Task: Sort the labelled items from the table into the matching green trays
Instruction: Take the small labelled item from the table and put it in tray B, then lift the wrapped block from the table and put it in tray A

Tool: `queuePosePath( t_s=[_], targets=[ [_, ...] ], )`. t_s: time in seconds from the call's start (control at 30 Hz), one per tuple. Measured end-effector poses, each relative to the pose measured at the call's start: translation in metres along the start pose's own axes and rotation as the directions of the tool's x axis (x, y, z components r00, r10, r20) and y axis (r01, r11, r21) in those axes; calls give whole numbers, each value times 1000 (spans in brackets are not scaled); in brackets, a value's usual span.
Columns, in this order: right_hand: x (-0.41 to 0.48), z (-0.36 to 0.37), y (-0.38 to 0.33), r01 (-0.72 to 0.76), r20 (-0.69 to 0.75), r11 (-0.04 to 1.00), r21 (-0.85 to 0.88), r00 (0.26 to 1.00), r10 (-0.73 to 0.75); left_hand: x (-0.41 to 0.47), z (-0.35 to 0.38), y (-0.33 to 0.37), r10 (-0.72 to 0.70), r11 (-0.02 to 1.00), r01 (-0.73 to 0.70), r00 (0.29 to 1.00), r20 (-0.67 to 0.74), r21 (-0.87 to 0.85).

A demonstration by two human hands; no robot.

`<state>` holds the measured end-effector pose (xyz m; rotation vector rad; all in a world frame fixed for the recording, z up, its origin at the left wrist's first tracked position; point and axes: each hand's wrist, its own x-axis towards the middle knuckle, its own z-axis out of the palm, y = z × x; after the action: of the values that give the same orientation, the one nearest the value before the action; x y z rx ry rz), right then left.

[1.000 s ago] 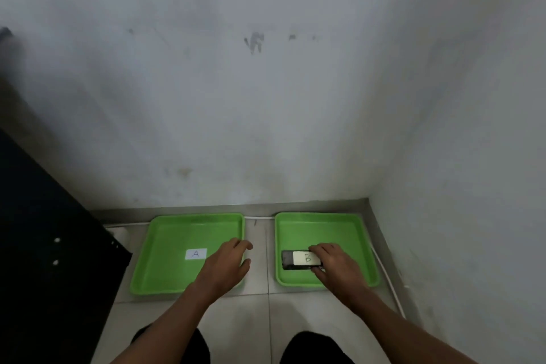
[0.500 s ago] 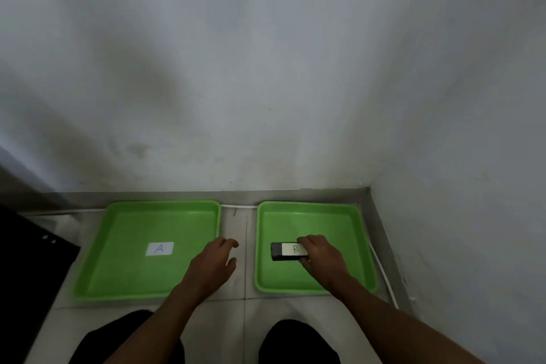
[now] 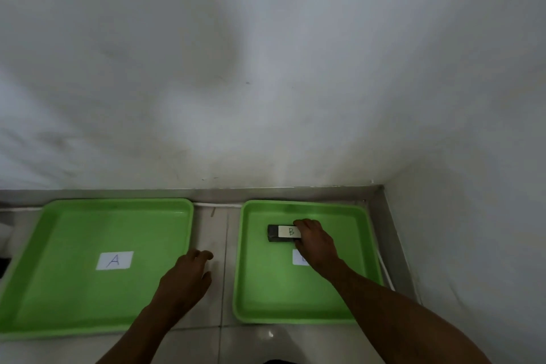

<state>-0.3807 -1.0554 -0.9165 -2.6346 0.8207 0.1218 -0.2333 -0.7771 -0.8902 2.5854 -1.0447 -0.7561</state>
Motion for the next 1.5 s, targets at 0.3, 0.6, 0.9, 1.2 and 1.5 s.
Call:
queuePosePath(
  t_s=[0.3,0.6,0.9,1.2,1.5],
  targets=[
    [7,12,4,-5,-38,998,-60,999,2,-1,-3,-4,3,1000,-3,1000,9,12],
    [-50,-28,-44,-10,-117,1000,-20,993,8,-28,-56,21,74,996,-70,995,-60,58],
    [-144,-62,-145,80,-155,997,-20,984,-82,-106,-110,39,180,970,-157,977,-114,188],
    [-202,-131,-200,98,-178,992,-85,978,-112,-176,-180,44,161,971,-142,983,-89,193],
    [-283,-387,-310,106,-230,992,-64,966,-118,-317,-407,149,148,983,-131,980,-131,133]
  ],
)
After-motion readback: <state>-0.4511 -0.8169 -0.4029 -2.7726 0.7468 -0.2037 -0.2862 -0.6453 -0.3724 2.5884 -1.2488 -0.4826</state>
